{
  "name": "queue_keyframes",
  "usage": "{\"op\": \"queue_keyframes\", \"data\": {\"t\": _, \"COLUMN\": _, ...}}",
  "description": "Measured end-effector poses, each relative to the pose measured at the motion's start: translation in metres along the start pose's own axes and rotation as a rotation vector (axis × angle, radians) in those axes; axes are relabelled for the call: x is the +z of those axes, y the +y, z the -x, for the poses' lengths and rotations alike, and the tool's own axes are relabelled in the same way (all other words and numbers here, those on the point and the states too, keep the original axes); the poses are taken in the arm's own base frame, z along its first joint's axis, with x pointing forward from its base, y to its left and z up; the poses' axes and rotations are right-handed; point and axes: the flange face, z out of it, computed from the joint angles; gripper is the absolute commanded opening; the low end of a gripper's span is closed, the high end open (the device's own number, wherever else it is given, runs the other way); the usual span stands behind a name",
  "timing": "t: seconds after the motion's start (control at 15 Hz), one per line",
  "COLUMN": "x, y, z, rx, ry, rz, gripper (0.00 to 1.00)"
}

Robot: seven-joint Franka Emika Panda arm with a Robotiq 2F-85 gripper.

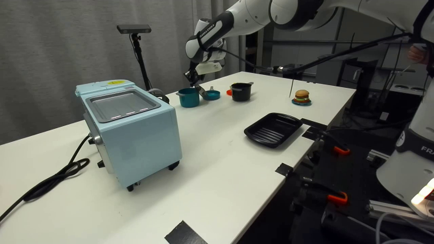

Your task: Pick the lid on the blue pot and put it on the counter

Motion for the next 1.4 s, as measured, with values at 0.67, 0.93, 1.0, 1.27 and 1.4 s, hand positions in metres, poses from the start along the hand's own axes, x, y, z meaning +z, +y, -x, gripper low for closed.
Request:
{"op": "queue_keyframes", "data": {"t": 0.67, "x": 0.008, "y": 0.087, "z": 0.018, "rx": 0.020, "ry": -0.029, "rz": 0.158, "gripper": 0.01}}
{"op": "queue_keyframes", "data": {"t": 0.93, "x": -0.005, "y": 0.101, "z": 0.013, "rx": 0.020, "ry": -0.032, "rz": 0.189, "gripper": 0.30}}
{"op": "queue_keyframes", "data": {"t": 1.0, "x": -0.008, "y": 0.102, "z": 0.012, "rx": 0.020, "ry": -0.034, "rz": 0.191, "gripper": 0.36}}
{"op": "queue_keyframes", "data": {"t": 1.27, "x": -0.026, "y": 0.105, "z": 0.007, "rx": 0.008, "ry": -0.067, "rz": 0.204, "gripper": 0.67}}
{"op": "queue_keyframes", "data": {"t": 1.4, "x": -0.038, "y": 0.107, "z": 0.003, "rx": -0.009, "ry": -0.078, "rz": 0.215, "gripper": 0.82}}
